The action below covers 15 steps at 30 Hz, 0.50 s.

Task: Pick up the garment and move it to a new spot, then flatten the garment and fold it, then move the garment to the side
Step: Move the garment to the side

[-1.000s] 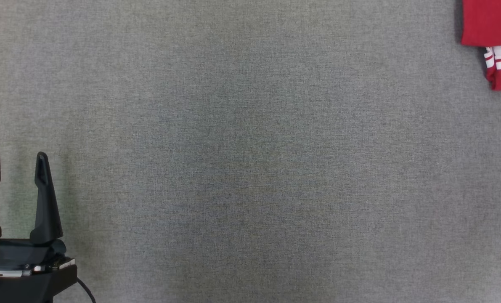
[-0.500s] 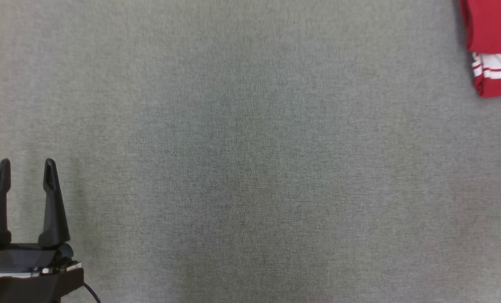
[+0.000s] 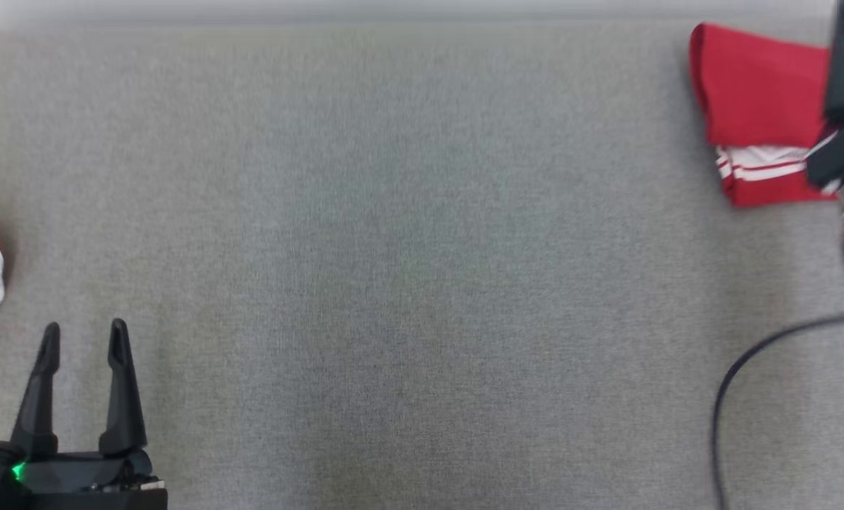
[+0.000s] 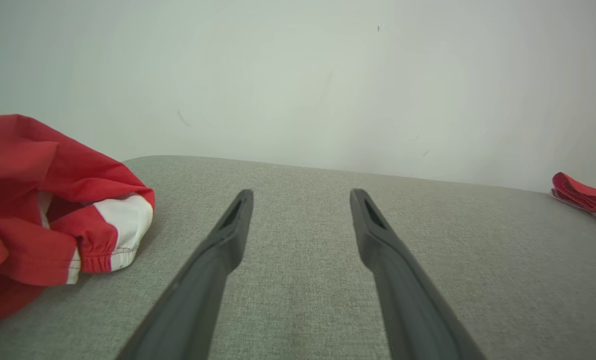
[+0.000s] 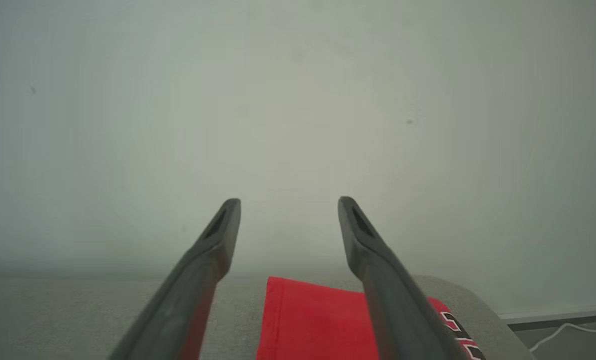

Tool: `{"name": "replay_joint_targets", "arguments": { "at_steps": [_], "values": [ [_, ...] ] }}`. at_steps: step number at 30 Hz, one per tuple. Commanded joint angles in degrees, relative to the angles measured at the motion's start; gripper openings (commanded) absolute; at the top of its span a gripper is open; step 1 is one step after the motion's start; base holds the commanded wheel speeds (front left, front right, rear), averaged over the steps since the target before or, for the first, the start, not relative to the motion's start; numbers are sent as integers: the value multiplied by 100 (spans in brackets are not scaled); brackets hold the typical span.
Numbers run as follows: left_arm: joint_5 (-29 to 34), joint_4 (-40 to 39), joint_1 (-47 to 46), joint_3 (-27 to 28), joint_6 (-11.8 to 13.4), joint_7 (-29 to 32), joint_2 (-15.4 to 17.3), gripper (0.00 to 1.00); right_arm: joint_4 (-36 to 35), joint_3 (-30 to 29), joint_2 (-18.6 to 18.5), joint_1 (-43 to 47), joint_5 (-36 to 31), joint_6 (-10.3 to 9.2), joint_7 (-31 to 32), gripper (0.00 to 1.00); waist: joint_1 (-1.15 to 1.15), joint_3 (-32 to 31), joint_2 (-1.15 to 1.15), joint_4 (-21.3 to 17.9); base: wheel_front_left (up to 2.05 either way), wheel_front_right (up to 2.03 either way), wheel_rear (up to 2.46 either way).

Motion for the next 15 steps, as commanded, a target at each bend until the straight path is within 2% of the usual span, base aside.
{"name": "replay_joint_targets", "arguments": {
  "at_steps": [1,11,15],
  "values": [
    [6,49,124,-9,6,-21,-8,100,-254,-66,164,331,-117,3,-28,100,1,-405,0,-80,0,0,0],
    [34,431,468,-154,124,-21,-66,100,-1598,-205,994,2409,-525,3,-29,100,1,-1250,0,-97,0,0,0],
    [13,529,499,-211,154,-21,-66,100,-2040,-489,1317,3129,-686,3,-29,100,1,-1438,0,-35,0,0,0]
  ]
}}
